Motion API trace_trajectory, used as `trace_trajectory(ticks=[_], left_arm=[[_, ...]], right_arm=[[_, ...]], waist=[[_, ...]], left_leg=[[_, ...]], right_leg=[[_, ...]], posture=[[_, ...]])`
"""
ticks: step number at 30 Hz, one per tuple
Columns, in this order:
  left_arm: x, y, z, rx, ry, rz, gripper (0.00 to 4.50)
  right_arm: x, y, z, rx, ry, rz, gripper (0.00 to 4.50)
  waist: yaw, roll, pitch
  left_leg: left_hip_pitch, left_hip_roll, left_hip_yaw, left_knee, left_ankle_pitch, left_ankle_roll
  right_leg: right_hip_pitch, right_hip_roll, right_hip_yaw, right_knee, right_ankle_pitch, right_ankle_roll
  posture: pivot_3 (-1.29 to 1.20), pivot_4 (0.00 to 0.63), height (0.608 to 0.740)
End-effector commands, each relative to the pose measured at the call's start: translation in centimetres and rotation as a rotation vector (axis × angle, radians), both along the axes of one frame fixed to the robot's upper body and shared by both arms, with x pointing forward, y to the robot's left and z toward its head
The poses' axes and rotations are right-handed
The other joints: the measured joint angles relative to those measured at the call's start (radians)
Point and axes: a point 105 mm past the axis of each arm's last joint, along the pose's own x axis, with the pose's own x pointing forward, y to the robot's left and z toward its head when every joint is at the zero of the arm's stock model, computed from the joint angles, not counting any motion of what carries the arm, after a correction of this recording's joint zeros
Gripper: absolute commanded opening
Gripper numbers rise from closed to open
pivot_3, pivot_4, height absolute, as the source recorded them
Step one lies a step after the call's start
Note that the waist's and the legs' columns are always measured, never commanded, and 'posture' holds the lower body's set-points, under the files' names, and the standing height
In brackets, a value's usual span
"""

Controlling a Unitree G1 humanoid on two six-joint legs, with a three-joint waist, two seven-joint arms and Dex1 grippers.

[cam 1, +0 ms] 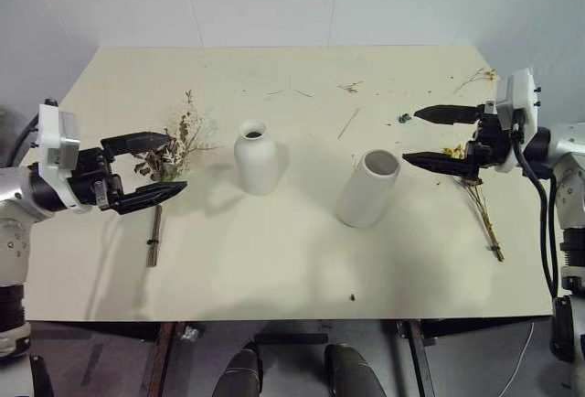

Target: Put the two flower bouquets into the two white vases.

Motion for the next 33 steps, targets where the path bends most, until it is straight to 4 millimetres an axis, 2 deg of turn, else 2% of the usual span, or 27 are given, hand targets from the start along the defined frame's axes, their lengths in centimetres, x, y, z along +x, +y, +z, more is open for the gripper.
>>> trace_trajectory(ticks=[1, 5, 9, 13, 15, 21, 26, 31, 33], left_arm=[[-0.7, -1.1, 0.8, -0.006, -0.032, -0.046, 4.5], [-0.8, -2.5, 1.3, -0.026, -0.056, -0.08, 4.5], [-1.0, -3.4, 2.1, -0.015, -0.075, -0.111, 4.5], [-1.6, -4.2, 2.6, -0.019, -0.082, -0.141, 4.5], [-1.6, -4.4, 2.6, -0.018, -0.079, -0.148, 4.5], [-2.1, -5.0, 2.2, -0.035, -0.068, -0.153, 4.5], [-3.0, -5.7, 2.0, -0.044, -0.062, -0.165, 4.5], [-3.9, -5.8, 2.0, -0.044, -0.058, -0.158, 4.5], [-4.0, -5.7, 2.0, -0.04, -0.06, -0.148, 4.5]], right_arm=[[0.2, -2.3, 1.5, -0.004, -0.05, -0.095, 4.45], [1.1, -5.4, 1.2, -0.039, -0.011, -0.244, 4.45], [1.1, -8.8, -0.7, -0.158, 0.157, -0.388, 4.45], [1.4, -12.7, -4.0, -0.285, 0.356, -0.6, 4.45], [1.8, -14.0, -5.2, -0.328, 0.411, -0.691, 4.45], [2.6, -15.3, -7.4, -0.368, 0.529, -0.821, 4.45], [3.2, -14.7, -9.1, -0.337, 0.637, -0.852, 4.45], [3.0, -14.8, -10.8, -0.403, 0.686, -0.858, 4.45], [3.0, -14.9, -11.4, -0.437, 0.688, -0.866, 4.06]], waist=[[0.0, 0.0, 0.0], [0.0, 0.0, 0.0], [0.0, 0.001, 0.0], [-0.005, 0.001, 0.0], [-0.007, 0.001, 0.001], [-0.009, 0.002, 0.001], [-0.007, 0.002, 0.001], [-0.004, 0.002, 0.001], [-0.004, 0.002, 0.001]], left_leg=[[0.0, 0.0, 0.0, 0.0, 0.0, 0.0], [0.0, 0.0, 0.001, 0.001, 0.0, 0.0], [0.0, 0.0, 0.001, 0.001, 0.0, 0.0], [0.0, 0.0, 0.002, 0.001, 0.0, 0.0], [0.0, 0.0, 0.003, 0.001, 0.0, 0.0], [0.001, 0.0, 0.007, 0.001, 0.0, 0.0], [0.001, 0.0, 0.008, 0.002, 0.0, 0.0], [0.0, 0.0, 0.008, 0.002, 0.0, 0.0], [0.0, 0.0, 0.008, 0.002, 0.0, 0.0]], right_leg=[[0.0, 0.0, 0.0, 0.0, 0.0, 0.0], [0.001, 0.0, 0.0, 0.0, 0.0, 0.0], [0.0, 0.0, 0.0, 0.0, 0.0, 0.0], [0.0, 0.0, 0.001, 0.0, 0.0, 0.0], [0.0, 0.0, 0.001, 0.0, 0.0, 0.0], [-0.002, 0.0, 0.006, 0.001, 0.0, 0.001], [-0.002, 0.0, 0.007, 0.001, 0.001, 0.001], [-0.002, 0.0, 0.007, 0.001, 0.001, 0.001], [-0.002, 0.0, 0.007, 0.001, 0.001, 0.001]], posture=[[0.0, 0.15, 0.74], [0.0, 0.15, 0.74], [0.0, 0.15, 0.74], [0.0, 0.15, 0.74], [0.0, 0.15, 0.74], [0.0, 0.15, 0.74], [0.0, 0.15, 0.74], [0.0, 0.15, 0.74], [0.0, 0.15, 0.74]])
